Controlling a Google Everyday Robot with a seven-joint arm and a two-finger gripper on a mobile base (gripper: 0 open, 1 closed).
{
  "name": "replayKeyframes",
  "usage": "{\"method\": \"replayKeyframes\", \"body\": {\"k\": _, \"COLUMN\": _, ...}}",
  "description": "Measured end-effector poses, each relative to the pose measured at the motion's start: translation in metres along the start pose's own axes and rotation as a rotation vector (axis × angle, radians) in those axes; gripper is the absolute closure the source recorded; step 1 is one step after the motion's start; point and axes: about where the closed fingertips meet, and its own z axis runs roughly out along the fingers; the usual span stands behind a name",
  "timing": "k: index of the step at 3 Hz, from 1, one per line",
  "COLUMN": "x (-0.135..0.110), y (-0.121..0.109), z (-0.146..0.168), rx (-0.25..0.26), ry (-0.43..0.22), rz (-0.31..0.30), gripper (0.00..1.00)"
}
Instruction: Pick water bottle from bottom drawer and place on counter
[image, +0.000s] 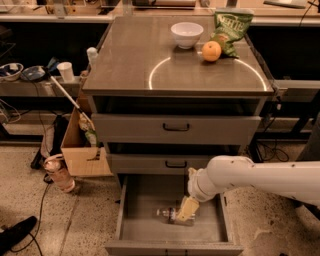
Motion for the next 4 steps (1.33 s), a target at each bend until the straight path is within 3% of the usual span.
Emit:
{"method": "replayKeyframes", "body": {"k": 2, "x": 0.005, "y": -0.007, "z": 0.062, "rx": 0.017, "ry": 0.018, "rz": -0.023, "gripper": 0.00}}
{"method": "replayKeyframes", "body": {"k": 3, "x": 0.021, "y": -0.012, "z": 0.109, "rx": 0.032, "ry": 0.058, "rz": -0.024, "gripper": 0.00}}
{"method": "replayKeyframes", "body": {"k": 4, "x": 0.045, "y": -0.019, "z": 0.156, "rx": 0.070, "ry": 0.105, "rz": 0.012, "gripper": 0.00}}
